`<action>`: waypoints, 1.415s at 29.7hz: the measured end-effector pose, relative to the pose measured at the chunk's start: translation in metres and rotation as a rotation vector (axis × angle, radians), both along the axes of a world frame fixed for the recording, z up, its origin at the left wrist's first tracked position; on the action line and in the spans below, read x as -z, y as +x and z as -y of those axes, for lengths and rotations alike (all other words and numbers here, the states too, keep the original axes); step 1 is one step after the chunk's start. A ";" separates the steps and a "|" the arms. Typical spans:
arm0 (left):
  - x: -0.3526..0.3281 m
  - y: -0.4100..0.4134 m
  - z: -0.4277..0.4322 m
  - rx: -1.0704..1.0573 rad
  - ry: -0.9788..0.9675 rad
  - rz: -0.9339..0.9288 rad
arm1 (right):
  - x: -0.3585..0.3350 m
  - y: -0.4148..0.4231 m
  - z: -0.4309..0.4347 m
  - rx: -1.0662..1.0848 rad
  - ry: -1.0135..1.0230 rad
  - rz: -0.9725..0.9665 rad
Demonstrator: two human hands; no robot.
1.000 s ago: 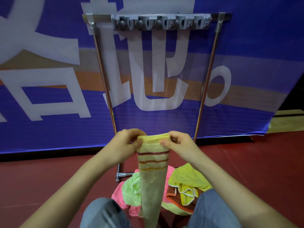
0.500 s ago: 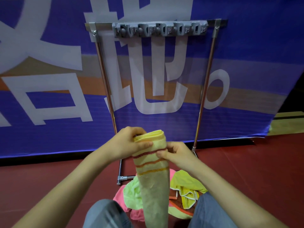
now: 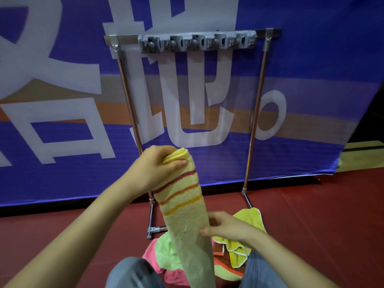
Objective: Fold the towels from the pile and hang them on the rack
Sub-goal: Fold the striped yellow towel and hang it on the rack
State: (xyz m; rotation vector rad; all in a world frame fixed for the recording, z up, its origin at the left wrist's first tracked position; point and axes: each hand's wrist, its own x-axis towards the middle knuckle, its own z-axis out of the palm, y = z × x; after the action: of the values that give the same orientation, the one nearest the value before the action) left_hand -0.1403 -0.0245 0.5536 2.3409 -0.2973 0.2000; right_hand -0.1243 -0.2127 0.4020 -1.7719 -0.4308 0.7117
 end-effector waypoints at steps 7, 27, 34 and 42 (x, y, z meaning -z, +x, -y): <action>-0.009 0.004 -0.011 -0.124 -0.023 0.108 | 0.040 -0.006 0.000 0.009 -0.141 -0.036; 0.044 -0.005 -0.019 0.029 -0.081 -0.219 | -0.063 -0.007 -0.001 -0.021 0.234 -0.049; 0.038 -0.009 0.015 0.289 -0.340 -0.252 | -0.099 -0.005 -0.004 -0.100 0.250 -0.032; 0.035 -0.012 0.025 0.254 -0.339 -0.192 | -0.099 -0.008 0.004 -0.139 0.278 -0.117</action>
State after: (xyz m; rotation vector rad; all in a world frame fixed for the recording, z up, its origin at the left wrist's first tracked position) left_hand -0.1524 -0.0497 0.5187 1.9486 -0.4262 -0.0923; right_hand -0.1321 -0.2162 0.5013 -1.4422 -0.5495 0.8068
